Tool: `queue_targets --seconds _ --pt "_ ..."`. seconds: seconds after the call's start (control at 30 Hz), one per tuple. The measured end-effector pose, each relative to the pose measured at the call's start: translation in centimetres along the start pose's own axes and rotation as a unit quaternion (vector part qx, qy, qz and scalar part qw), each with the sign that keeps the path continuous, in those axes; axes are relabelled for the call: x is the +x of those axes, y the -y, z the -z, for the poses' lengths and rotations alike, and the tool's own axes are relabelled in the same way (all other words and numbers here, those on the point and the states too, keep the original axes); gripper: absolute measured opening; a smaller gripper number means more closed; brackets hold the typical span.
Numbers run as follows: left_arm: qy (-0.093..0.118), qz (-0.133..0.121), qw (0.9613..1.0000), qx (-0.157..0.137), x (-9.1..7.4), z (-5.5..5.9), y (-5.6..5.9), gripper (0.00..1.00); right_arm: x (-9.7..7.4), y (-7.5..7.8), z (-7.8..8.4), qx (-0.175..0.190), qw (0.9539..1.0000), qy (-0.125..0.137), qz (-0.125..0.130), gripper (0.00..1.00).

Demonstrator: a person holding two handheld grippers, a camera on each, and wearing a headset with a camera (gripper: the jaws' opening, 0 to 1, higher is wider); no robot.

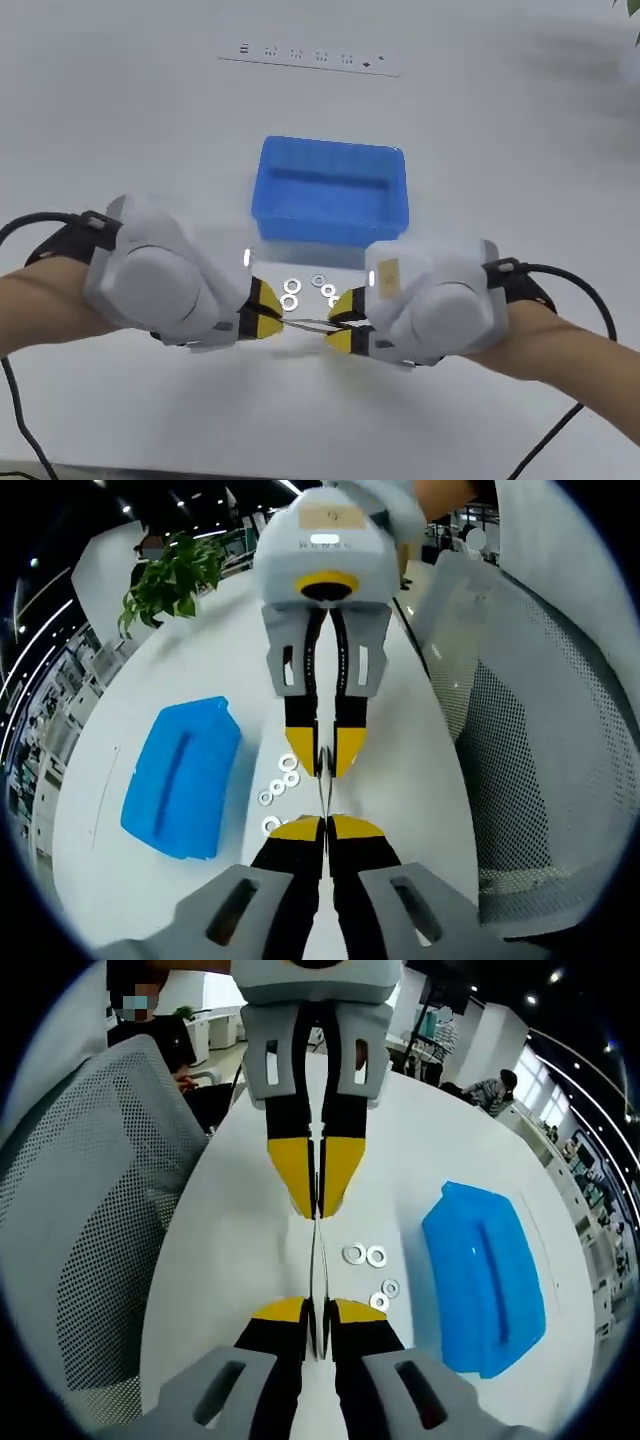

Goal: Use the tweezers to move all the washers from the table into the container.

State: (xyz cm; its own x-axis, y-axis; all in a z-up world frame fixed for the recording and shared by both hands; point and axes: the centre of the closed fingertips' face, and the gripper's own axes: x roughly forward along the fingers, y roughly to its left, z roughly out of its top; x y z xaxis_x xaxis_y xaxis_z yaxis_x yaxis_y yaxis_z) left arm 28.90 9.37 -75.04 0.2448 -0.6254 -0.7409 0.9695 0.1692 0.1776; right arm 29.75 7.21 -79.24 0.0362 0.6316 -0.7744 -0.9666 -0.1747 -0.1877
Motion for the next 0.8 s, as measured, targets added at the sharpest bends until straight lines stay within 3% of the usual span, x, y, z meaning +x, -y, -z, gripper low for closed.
queue_targets --seconds 0.07,0.2,0.4,0.63,0.8 --pt "0.021 0.001 0.9998 0.004 -0.3 -1.7 0.2 0.05 -0.6 -0.1 0.1 -0.002 0.9999 0.01 0.006 0.1" --pt "0.042 -0.003 0.999 0.013 0.1 -4.0 0.2 0.05 -1.4 0.1 0.4 0.01 0.9994 0.027 0.016 0.1" --pt "0.095 -0.002 0.9955 -0.008 1.3 -6.9 -0.1 0.05 -2.3 0.2 1.2 0.022 0.9984 0.045 0.027 0.09" --pt "0.12 -0.001 0.9927 -0.008 1.8 -8.0 -0.3 0.05 -2.8 0.4 1.4 0.036 0.9963 0.074 0.025 0.08" --pt "0.135 -0.001 0.9904 -0.029 2.3 -8.2 -0.8 0.06 -2.9 0.7 1.4 0.057 0.9939 0.092 0.019 0.08"
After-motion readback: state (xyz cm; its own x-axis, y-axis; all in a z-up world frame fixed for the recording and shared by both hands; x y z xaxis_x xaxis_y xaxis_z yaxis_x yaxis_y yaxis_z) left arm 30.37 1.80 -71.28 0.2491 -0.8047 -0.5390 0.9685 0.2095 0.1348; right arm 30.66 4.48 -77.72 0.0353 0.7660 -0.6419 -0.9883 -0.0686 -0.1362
